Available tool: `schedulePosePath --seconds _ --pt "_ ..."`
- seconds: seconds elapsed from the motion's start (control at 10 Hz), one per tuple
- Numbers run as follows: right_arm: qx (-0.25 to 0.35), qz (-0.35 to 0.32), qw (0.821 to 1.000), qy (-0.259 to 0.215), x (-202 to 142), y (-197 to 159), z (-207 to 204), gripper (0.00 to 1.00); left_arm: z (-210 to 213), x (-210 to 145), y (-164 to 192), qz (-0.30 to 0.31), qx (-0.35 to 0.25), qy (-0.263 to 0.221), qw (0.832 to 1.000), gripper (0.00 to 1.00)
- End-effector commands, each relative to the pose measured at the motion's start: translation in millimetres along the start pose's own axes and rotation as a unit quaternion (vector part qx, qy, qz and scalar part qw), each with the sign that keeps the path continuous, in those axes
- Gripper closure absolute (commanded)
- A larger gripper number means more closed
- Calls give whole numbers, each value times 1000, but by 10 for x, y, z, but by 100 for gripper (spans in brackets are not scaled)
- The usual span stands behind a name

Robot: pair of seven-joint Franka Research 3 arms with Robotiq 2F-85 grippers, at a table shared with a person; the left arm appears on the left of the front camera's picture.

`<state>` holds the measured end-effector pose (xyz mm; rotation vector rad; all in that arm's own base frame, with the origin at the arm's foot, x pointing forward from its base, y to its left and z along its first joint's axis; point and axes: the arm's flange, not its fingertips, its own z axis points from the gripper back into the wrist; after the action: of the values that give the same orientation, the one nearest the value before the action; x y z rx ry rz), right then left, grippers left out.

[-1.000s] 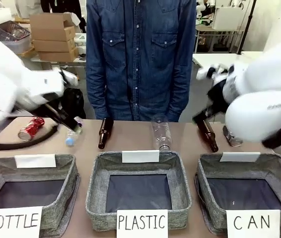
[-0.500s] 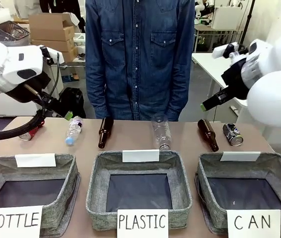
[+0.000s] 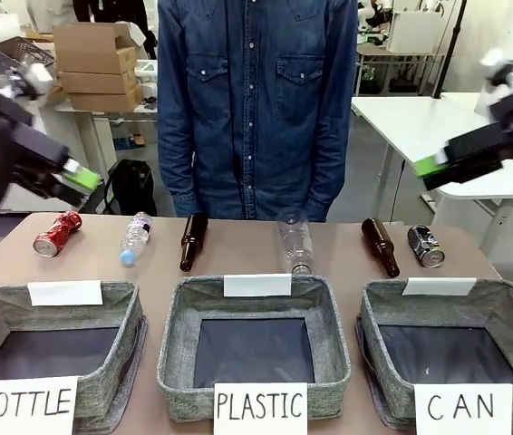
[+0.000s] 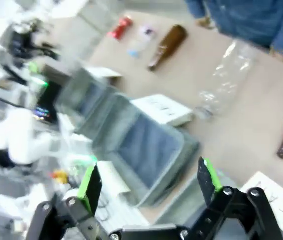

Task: Sort the can waste into the basket.
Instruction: Pick up the can waste from the table and place it in the right Fabric basket.

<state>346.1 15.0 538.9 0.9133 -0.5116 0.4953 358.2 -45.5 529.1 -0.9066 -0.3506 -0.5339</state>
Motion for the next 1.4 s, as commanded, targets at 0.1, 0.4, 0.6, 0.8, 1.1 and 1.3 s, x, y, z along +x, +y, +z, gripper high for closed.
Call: schedulePosePath --seconds 0.1,0.4,0.6,0.8,1.1,1.3 --pt "137 -189 969 -80 -171 -509 266 0 389 -230 550 138 -127 -180 966 0" --pt "148 -172 971 -79 -270 -541 411 0 605 -299 627 143 -113 -157 971 0" --pt "148 -172 971 -79 -270 -541 411 0 605 -299 627 143 -113 -157 971 0" --pt "148 -172 971 -79 -270 -541 411 0 605 -299 627 143 -113 -157 971 0" --pt "148 -172 971 -79 -270 -541 411 0 587 -319 582 155 -105 -148 971 0" --pt "148 -172 971 -79 -270 -541 411 0 1005 -375 453 135 116 -93 980 0"
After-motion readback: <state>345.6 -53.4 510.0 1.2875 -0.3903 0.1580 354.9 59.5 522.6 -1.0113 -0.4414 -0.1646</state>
